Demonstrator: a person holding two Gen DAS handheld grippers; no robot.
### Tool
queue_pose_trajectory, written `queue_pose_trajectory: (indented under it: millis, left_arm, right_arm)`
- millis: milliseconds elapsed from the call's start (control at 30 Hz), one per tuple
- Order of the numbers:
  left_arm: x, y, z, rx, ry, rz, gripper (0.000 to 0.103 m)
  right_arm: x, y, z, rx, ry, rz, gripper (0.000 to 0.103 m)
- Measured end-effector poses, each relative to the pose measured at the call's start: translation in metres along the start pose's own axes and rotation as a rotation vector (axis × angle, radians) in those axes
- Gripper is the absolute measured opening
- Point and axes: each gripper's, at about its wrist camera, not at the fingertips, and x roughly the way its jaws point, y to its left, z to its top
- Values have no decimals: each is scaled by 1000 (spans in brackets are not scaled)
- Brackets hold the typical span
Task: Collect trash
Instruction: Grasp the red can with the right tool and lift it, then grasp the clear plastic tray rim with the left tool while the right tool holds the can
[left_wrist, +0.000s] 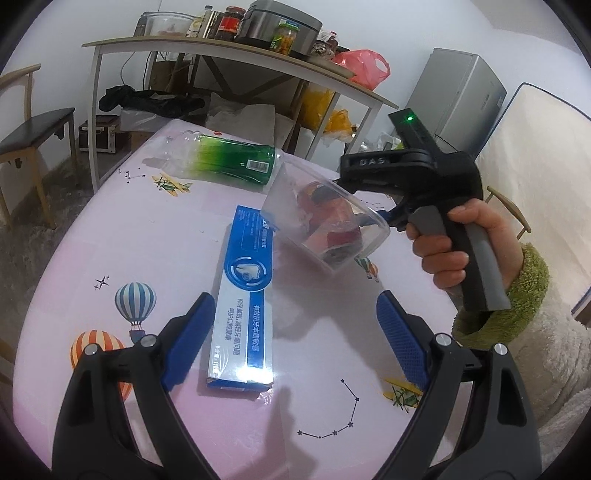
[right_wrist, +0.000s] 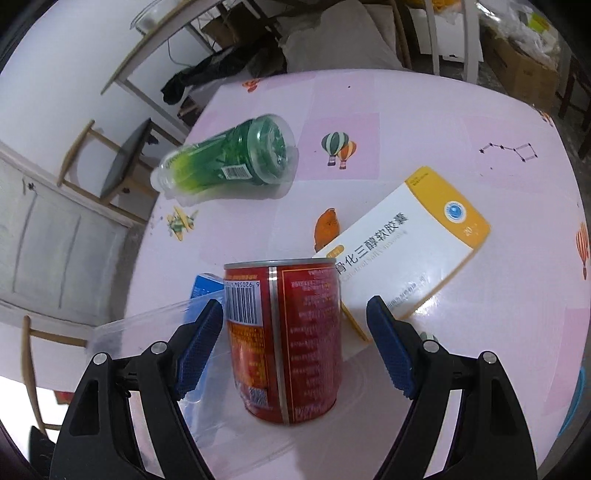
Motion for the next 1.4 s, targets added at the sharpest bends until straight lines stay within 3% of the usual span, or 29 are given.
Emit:
queue_pose_trajectory:
  millis: [100,233,600,867,1133,1233,1333,1400]
  left_arm:
    - [0,0,0,0,0,-1,85]
    - [-1,-1,-1,1,0,-1,85]
    - [-1,-1,3,-10,-3,-2,85]
    - [0,-6,6,-2,-9,-10,85]
    - [20,-9,25,9,15,57,84]
    - [37,-8,41,30,60,66,73]
    - [58,-11,52,80,133,108,55]
    - [71,-13,55,114,174,160,36]
  right_arm:
    - [6,5,-1,-36,3,-20,78]
    - [10,5,-3,-45,10,-4,64]
    - [-20,-4,-14,-42,-106,84,64]
    - [-73,-43,-37,37,-208,180,64]
    - [-105,-90,-75,118,-230,173,64]
    - [-106,-104,-90,142,-221,165,64]
    - [-106,-116,-103,170,-216,161,64]
    - [-107,-121,-109,181,-217,160,64]
